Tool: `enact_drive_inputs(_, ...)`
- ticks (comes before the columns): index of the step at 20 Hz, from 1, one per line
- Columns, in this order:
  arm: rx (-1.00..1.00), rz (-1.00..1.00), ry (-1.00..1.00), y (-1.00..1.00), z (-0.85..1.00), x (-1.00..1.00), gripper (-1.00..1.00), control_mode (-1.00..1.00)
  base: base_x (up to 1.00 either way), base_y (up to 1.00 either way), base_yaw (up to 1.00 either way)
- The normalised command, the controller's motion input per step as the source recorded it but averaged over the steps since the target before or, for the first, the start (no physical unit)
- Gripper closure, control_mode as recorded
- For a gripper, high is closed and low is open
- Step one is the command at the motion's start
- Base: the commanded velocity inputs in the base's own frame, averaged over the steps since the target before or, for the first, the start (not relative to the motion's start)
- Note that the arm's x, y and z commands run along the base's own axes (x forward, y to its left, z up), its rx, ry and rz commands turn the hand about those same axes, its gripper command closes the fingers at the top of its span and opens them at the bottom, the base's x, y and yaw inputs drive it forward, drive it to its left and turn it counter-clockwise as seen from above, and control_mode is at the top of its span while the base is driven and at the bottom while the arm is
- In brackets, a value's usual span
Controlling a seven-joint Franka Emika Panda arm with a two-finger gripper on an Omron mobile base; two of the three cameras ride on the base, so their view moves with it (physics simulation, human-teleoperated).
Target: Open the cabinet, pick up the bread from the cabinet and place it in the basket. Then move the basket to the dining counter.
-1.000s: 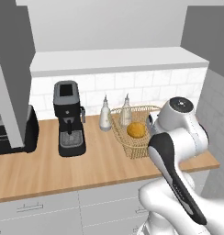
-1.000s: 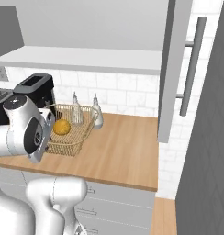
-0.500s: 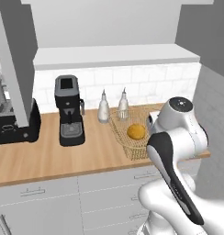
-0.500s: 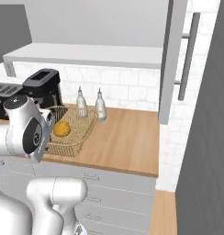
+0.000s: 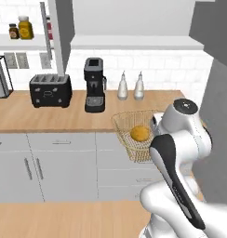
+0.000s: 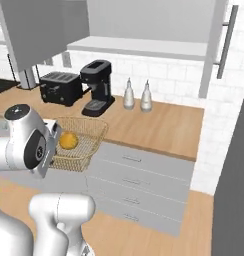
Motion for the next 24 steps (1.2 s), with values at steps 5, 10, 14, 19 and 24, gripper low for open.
enact_drive_inputs(5, 0.0, 0.0, 0.0, 0.0, 0.0, 0.0, 1.0, 1.0, -0.61, 0.0, 0.76)
enact_drive_inputs(10, 0.0, 0.0, 0.0, 0.0, 0.0, 0.0, 1.0, 1.0, -0.49, 0.0, 0.87)
enact_drive_inputs(14, 0.0, 0.0, 0.0, 0.0, 0.0, 0.0, 1.0, 1.0, -0.32, -0.07, 0.92)
enact_drive_inputs(19, 0.0, 0.0, 0.0, 0.0, 0.0, 0.0, 1.0, 1.0, -0.05, -0.15, 0.9)
enact_drive_inputs(24, 0.0, 0.0, 0.0, 0.0, 0.0, 0.0, 1.0, 1.0, 0.0, -0.19, 0.83)
